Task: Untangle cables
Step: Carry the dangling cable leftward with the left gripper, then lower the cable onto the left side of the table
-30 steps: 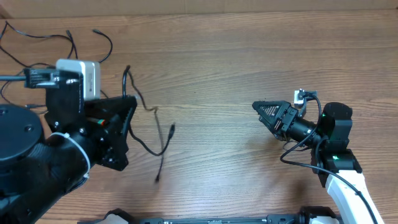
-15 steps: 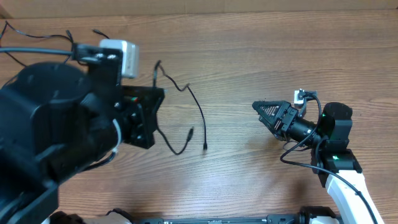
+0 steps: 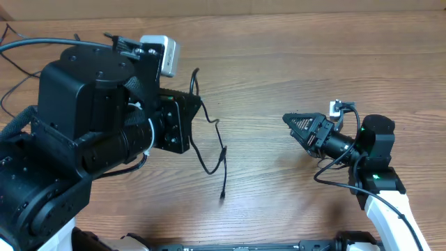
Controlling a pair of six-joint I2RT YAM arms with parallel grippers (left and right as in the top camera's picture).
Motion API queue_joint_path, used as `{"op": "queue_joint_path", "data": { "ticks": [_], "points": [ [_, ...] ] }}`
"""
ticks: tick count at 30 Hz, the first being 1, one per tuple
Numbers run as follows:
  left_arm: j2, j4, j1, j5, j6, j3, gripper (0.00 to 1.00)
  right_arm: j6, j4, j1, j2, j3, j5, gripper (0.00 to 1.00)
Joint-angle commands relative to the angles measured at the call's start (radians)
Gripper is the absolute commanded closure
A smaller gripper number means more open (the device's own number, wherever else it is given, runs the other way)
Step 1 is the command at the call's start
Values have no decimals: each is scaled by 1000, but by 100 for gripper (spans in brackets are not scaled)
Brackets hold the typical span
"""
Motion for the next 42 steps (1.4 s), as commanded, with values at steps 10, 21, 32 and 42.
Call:
{"op": "queue_joint_path", "data": {
  "ticks": [10, 21, 32, 42],
  "points": [
    [-2, 2, -2, -58, -32, -88, 95, -8, 6, -1, -7, 8, 4, 0],
    [-3, 2, -2, -202, -68, -152, 96, -8, 6, -1, -7, 8, 4, 0],
    [-3, 2, -2, -298, -96, -155, 96, -8, 5, -1, -7, 8, 4, 0],
    [-3, 2, -1, -316, -117, -187, 96, -8, 6, -1, -7, 8, 4, 0]
  ]
}}
